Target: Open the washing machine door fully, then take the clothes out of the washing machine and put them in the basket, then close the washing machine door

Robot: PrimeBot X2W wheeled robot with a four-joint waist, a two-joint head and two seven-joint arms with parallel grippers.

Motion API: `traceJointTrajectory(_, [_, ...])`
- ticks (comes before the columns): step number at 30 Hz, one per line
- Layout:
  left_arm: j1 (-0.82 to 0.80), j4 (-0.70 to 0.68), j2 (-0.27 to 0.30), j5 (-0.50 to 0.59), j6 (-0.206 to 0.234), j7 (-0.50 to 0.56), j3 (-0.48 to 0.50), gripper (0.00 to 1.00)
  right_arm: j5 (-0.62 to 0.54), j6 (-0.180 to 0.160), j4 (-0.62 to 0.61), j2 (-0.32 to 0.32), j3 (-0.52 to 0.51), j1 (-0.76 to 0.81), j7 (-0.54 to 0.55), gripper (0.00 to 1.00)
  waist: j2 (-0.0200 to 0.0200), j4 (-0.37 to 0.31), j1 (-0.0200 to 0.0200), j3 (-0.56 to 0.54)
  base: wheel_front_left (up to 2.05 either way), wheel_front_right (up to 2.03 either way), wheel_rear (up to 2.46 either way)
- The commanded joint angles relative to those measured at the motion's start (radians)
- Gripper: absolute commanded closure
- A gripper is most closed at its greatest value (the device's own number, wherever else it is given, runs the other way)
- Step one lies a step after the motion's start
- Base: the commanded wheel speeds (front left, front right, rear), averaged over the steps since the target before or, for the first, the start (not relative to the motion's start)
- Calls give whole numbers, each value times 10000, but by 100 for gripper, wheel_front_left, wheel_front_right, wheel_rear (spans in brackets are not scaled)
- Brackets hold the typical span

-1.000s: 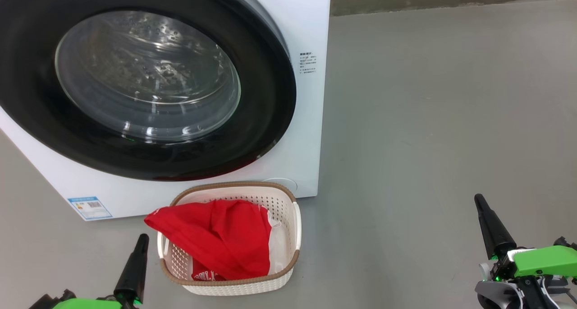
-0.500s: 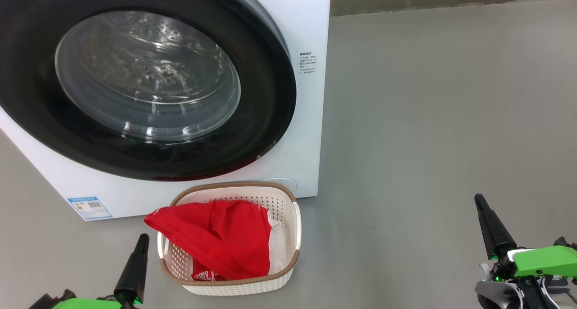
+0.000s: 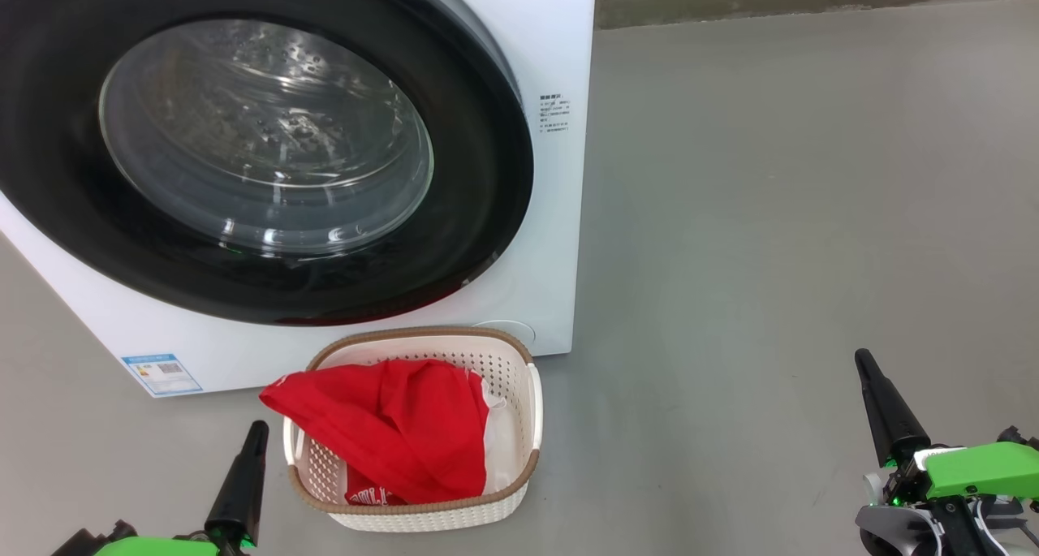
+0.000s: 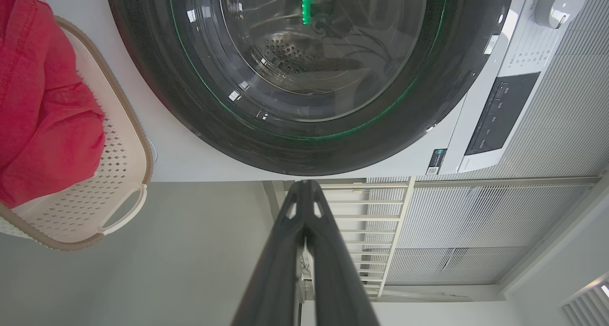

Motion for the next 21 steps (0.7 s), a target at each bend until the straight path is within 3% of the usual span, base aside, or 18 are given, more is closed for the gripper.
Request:
traceJointTrajectory(1, [-419,-263,77,86,-71,43,372,100,-18,4,-264,-53,144,-429,59,100,0,0,0,0,0,0,0])
traceJointTrajectory(21, [-420,-262,65,101,-71,58,390,100,-24,4,-263,-48,136,-430,65,100,0,0,0,0,0,0,0])
